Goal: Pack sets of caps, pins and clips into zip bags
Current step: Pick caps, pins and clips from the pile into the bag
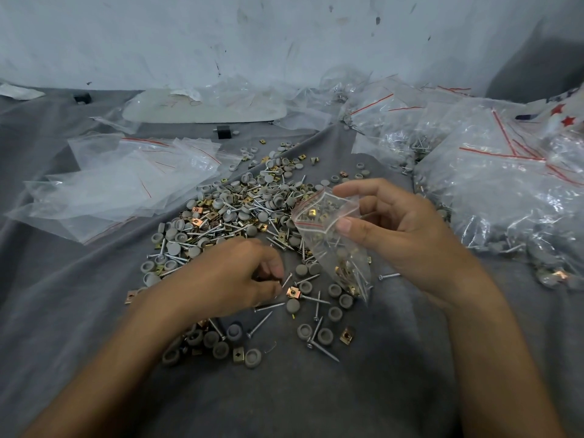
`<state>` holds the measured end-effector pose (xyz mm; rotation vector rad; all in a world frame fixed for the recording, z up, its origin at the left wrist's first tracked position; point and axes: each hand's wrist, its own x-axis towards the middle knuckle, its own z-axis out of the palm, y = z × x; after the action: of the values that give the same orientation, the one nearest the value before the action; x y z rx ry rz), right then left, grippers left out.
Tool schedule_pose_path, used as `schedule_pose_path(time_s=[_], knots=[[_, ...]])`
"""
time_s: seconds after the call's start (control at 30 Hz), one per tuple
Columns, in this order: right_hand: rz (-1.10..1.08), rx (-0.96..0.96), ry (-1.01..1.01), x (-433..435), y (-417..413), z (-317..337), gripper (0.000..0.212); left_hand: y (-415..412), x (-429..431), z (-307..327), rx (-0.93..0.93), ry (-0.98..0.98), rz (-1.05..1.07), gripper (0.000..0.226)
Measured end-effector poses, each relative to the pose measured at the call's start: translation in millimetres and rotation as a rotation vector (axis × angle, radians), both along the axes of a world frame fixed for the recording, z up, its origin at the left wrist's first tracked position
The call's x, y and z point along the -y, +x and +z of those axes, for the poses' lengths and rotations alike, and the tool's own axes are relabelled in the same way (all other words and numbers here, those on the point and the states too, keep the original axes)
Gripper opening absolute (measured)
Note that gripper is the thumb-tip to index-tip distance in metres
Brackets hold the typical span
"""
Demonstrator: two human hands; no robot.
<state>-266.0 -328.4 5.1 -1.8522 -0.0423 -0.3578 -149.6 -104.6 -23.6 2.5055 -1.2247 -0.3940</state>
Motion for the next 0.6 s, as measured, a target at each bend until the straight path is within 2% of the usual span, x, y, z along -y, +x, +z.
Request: schedule_pose_path(time_s=[0.2,0.4,0.5,0.6], knots=[[0.011,-0.001,0.023,-0.2,-0.1,-0.4,0.038,2.0,-0.4,0.3,-0.082,-0.103,0.046,0.015],[0.071,-0.046,0.004,-2.0,-1.6,0.9,0.039,3.7,1.7,2.1,0.074,-0.589,0.235,0.015],[0.099,-0.053,-0.001,-4.5,-1.4,1.1,0.039,2.8,3.3,2.9,0.041,-0.819,0.281,0.014],[0.11,-0.065,-0.017,-7.0,0.0,0.2,0.038,-2.1,6.2,5.5,-0.014,-0.958,0.26,0.01]])
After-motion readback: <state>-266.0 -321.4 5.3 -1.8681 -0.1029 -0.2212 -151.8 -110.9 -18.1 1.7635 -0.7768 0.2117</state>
